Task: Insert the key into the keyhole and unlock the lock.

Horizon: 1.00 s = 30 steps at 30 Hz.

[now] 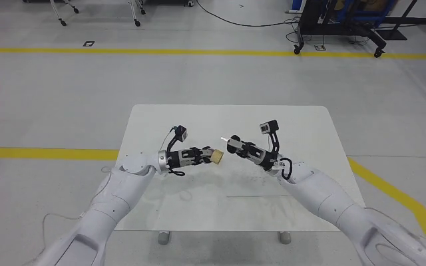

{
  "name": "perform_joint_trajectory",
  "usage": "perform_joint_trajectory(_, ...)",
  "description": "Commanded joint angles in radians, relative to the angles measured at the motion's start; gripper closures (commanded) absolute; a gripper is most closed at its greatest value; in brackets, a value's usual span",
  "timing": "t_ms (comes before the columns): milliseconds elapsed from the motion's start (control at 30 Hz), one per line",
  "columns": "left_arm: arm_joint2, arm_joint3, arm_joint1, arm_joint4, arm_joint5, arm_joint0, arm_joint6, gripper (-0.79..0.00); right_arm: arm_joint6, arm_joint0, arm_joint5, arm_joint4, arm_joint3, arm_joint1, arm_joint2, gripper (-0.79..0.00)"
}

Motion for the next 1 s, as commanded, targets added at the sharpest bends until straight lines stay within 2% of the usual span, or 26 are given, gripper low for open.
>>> perform_joint_trajectory(0, -0.003, 0.024, -0.003, -0.009, -0.014, -0.010, -0.020, 0.000, 0.011, 0.011, 0.006, 0.000, 0.024, -0.022, -0.010, 0.000)
perform_joint_trajectory(233, -0.005, 0.046, -0.012, -0.015, -0.032, -0.018, -0.040, 0.000, 0.056, 0.035, -0.001, 0.011, 0.092, -0.080, -0.019, 0.000)
perform_joint_trajectory(500, -0.007, 0.063, -0.023, -0.017, -0.033, -0.025, -0.039, 0.000, 0.193, 0.033, 0.008, 0.079, 0.115, -0.113, -0.001, 0.000)
perform_joint_trajectory(800, -0.021, 0.059, -0.028, -0.039, -0.050, -0.022, -0.092, 0.000, 0.123, 0.028, -0.058, 0.026, 0.159, -0.101, 0.096, 0.000)
perform_joint_trajectory(967, -0.031, 0.061, -0.031, -0.064, -0.050, -0.019, -0.121, 0.000, 0.124, 0.034, -0.008, -0.001, 0.175, -0.123, 0.091, 0.000)
